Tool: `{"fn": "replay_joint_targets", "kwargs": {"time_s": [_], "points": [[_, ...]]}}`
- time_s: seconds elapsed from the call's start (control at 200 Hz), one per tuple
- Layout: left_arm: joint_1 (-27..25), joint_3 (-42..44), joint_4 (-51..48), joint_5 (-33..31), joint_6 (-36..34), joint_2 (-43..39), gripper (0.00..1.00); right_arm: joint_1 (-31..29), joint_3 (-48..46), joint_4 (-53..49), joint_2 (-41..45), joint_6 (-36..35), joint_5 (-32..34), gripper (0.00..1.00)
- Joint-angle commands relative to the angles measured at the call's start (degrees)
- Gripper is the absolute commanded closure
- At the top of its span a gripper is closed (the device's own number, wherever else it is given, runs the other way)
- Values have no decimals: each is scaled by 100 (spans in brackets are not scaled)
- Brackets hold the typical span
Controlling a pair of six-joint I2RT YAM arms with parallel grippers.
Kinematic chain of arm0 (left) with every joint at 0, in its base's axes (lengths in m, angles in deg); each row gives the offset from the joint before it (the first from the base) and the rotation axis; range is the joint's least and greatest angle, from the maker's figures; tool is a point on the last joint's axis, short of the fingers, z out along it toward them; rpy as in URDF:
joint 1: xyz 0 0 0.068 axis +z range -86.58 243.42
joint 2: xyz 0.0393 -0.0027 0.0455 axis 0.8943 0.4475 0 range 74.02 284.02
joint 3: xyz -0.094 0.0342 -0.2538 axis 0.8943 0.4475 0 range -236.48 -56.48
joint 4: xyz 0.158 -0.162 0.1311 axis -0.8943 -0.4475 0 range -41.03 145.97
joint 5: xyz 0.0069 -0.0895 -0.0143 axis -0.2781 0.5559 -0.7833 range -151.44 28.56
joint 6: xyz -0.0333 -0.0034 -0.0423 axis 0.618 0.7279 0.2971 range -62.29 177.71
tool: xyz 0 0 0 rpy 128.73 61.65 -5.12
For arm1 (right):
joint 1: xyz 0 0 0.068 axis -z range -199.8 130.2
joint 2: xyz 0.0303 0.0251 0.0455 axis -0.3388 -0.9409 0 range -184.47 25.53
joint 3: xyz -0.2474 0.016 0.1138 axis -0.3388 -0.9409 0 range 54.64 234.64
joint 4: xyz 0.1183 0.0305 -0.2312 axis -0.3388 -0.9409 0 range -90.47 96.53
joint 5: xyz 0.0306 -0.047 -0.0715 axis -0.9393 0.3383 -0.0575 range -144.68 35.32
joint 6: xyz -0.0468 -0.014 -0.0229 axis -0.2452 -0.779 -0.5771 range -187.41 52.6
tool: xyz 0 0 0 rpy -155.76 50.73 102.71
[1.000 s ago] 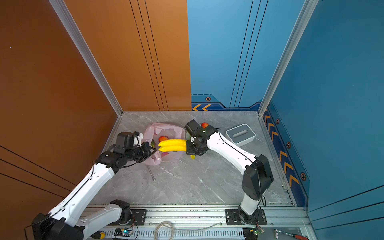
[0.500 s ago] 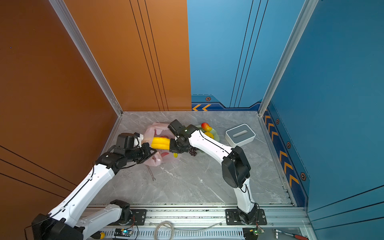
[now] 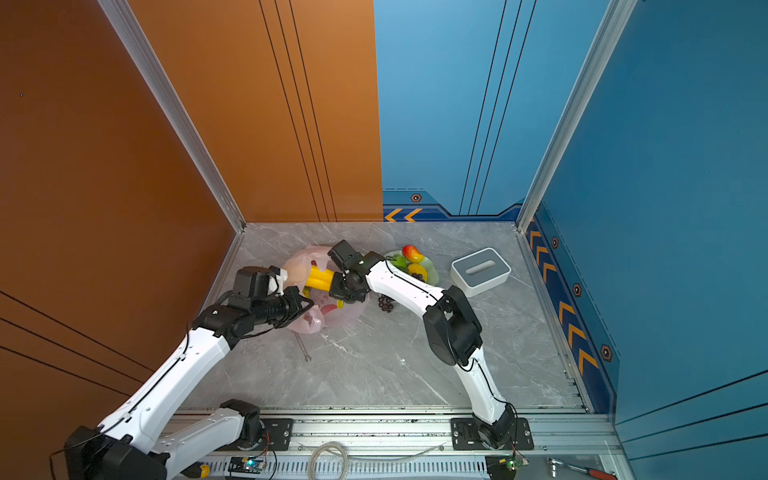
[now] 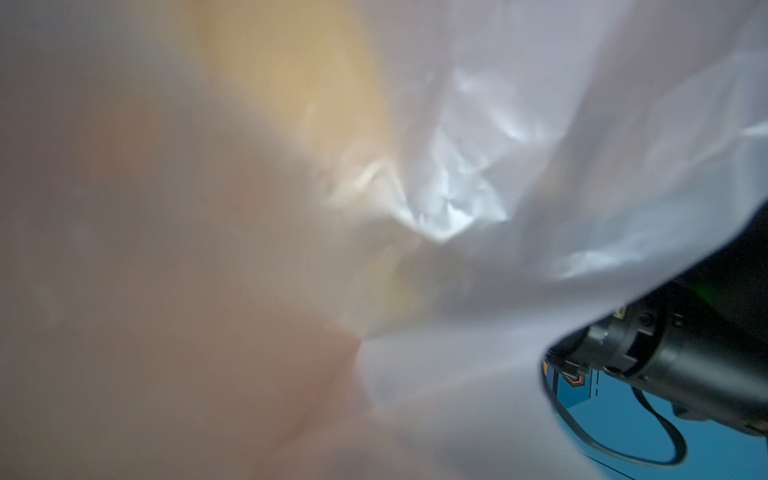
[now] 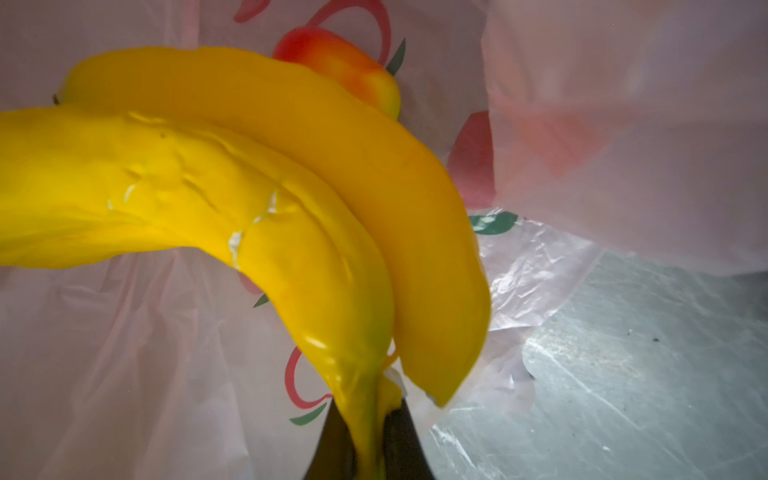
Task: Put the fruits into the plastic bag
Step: 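Lift the bananas and carry them into the bag opening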
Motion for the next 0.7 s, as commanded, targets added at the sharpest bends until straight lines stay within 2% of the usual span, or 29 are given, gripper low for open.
{"fn": "replay_joint_targets", "kwargs": {"time_s": [0.0,0.28,0.696], "points": [[-50,-142,49,136,16,37,100,10,219,72,-50,78,454,99],[-60,-119,49,135,16,93,100,35,522,89,-291,-156,1095,98],[-103,-21,315,174,165,233,100,-64,661,1116,-695,-413,724,96]]}}
